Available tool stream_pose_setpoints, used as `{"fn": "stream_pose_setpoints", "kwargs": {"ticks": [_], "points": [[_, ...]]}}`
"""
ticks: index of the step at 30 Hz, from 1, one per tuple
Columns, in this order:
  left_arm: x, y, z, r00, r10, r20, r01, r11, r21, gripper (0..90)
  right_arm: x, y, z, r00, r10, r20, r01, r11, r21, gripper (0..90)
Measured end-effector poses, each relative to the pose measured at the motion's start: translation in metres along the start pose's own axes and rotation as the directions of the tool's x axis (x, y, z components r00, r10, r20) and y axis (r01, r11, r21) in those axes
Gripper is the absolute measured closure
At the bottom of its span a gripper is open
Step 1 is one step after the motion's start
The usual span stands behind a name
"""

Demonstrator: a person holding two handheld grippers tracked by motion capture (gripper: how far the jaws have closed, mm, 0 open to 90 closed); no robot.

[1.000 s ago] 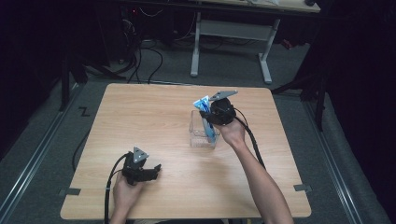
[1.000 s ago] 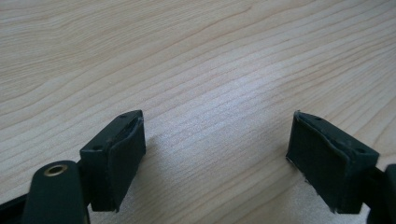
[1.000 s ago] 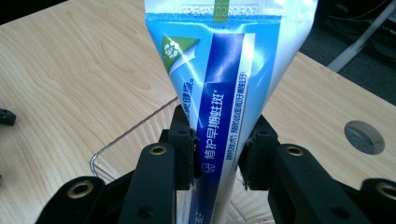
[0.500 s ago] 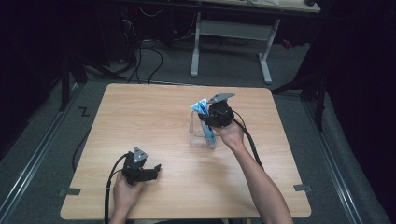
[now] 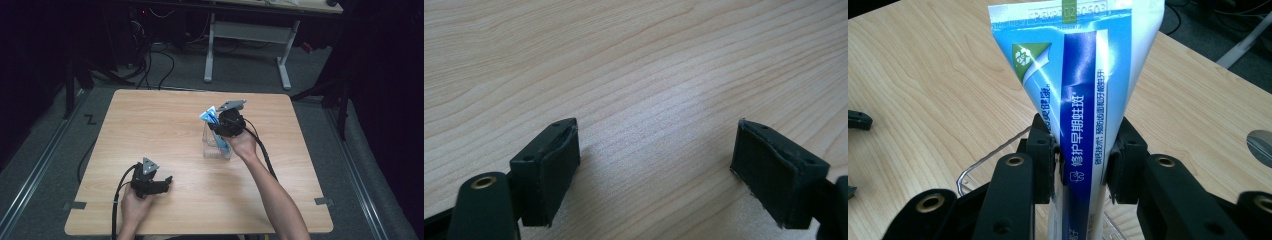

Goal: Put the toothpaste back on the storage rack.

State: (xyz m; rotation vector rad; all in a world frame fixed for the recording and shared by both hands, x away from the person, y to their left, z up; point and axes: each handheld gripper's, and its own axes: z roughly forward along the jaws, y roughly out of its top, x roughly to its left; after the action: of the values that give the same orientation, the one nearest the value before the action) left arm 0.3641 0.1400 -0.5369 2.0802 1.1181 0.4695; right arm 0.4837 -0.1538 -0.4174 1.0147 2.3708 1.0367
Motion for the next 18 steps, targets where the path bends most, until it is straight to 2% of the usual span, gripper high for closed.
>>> {"fn": "stream_pose_setpoints", "kwargs": {"ticks": [6,9,14,18], "points": [[0.0000,0.0000,0.0000,1.0000,0.000,0.000,0.000,1.0000,0.000,19.6,0.0030,0.0004,0.0035,0.9999,-0.012,-0.011,0.012,1.000,0.005,67.8],[0.0000,0.0000,0.0000,1.0000,0.000,0.000,0.000,1.0000,0.000,19.6,0.0063,0.0012,0.0041,0.9990,-0.044,0.009,0.044,0.999,0.018,67.6],[0.0000,0.0000,0.0000,1.0000,0.000,0.000,0.000,1.0000,0.000,19.6,0.0032,0.0015,-0.0010,0.9999,-0.013,-0.001,0.013,1.000,0.007,61.9],[0.0000,0.0000,0.0000,1.0000,0.000,0.000,0.000,1.0000,0.000,19.6,0.0030,0.0013,-0.0055,0.9998,-0.018,-0.003,0.018,1.000,0.000,59.6]]}}
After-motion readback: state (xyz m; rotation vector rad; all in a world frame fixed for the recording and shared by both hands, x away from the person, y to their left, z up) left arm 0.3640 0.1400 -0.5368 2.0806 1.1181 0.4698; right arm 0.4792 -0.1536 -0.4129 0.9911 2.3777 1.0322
